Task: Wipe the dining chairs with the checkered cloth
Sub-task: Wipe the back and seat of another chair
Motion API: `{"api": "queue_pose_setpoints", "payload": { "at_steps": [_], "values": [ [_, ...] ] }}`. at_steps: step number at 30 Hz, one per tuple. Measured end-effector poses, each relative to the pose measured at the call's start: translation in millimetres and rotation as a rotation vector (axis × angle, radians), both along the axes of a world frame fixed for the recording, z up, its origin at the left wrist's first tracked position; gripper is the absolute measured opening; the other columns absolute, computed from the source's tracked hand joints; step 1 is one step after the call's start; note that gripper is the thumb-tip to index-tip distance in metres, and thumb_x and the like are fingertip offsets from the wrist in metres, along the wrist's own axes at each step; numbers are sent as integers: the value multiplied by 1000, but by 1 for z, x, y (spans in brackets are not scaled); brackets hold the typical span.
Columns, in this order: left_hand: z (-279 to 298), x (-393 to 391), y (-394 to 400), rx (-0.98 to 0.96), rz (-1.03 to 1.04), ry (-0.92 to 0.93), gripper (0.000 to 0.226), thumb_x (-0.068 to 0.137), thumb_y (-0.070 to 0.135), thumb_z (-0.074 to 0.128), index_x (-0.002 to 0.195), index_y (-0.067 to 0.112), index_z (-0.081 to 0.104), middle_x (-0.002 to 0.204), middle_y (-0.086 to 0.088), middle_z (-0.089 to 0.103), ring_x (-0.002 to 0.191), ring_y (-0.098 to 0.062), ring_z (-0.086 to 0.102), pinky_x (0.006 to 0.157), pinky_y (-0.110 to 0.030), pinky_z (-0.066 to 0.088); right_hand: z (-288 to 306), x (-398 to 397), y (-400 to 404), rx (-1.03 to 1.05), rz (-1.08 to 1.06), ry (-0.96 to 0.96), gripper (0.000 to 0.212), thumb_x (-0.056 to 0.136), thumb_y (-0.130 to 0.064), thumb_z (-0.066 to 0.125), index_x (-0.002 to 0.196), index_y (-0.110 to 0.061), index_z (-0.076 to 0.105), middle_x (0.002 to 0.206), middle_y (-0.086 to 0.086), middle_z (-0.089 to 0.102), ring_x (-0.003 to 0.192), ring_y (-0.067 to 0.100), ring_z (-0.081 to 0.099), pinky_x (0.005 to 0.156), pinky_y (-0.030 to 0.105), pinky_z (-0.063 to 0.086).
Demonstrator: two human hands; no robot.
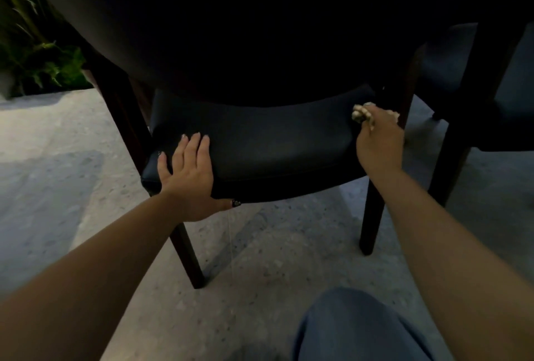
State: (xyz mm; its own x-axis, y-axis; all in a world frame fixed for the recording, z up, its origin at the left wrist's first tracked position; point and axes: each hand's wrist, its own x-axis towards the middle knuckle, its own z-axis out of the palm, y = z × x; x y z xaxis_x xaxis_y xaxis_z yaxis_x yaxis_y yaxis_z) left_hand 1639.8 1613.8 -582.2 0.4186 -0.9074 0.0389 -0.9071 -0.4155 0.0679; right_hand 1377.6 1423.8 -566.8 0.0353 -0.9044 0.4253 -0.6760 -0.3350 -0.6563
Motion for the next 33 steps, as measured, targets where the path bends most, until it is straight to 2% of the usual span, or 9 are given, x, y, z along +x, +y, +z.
{"api": "queue_pose_setpoints", "payload": {
  "at_steps": [5,11,14,16,19,22,26,31,33],
  "values": [
    [0,0,0,-1,5,-11,136,57,77,69,150,23,-14,159,2,-15,146,-22,-18,114,-53,-11,1,49,46,-53,126,97,31,91,-1,45,118,-2,62,115,19,63,107,35,57,91,31,34],
    [2,-2,-1,19,17,-16,137,56,79,69,150,23,-15,158,4,-15,146,-21,-17,115,-53,-8,-6,116,120,-77,418,101,35,90,1,46,123,-1,59,131,18,56,128,29,46,111,39,32],
    [0,0,-1,-2,23,-4,138,54,77,71,150,24,-14,158,4,-14,147,-21,-16,115,-53,-8,-3,111,124,-51,558,79,37,92,0,46,126,-5,57,136,14,52,133,24,42,113,37,32],
    [-2,2,-1,-12,12,-13,138,54,76,71,150,24,-13,159,3,-12,147,-22,-15,115,-54,-9,7,87,100,-71,500,-25,37,89,2,42,121,-3,61,132,16,56,129,25,47,112,35,33],
    [-5,4,0,-27,6,-24,138,54,78,70,150,23,-12,159,2,-11,147,-22,-15,114,-53,-10,14,35,46,-115,197,-26,38,91,2,40,124,2,59,132,18,56,129,27,47,114,31,28],
    [-6,5,0,-34,8,-30,138,53,79,69,151,22,-11,160,1,-10,147,-22,-14,114,-53,-10,7,-5,13,-29,62,-94,35,95,0,44,128,-2,56,133,14,55,128,26,47,111,27,28],
    [-7,4,-1,-35,9,-51,137,54,80,67,150,24,-13,159,3,-12,147,-22,-14,114,-53,-9,-2,10,14,-63,127,-83,33,93,-1,46,122,-4,61,126,12,60,121,25,53,108,29,36],
    [-5,4,0,-38,6,-53,135,55,78,69,148,29,-15,157,8,-15,146,-20,-16,113,-51,-11,-13,59,64,-205,297,26,30,87,5,50,113,1,65,117,16,64,114,31,58,106,25,29],
    [-3,2,3,-28,-4,-44,134,56,77,69,147,30,-18,156,11,-18,146,-18,-18,113,-51,-11,-14,69,77,-197,319,15,30,87,6,50,114,5,63,120,20,63,117,33,56,108,32,31]
  ]
}}
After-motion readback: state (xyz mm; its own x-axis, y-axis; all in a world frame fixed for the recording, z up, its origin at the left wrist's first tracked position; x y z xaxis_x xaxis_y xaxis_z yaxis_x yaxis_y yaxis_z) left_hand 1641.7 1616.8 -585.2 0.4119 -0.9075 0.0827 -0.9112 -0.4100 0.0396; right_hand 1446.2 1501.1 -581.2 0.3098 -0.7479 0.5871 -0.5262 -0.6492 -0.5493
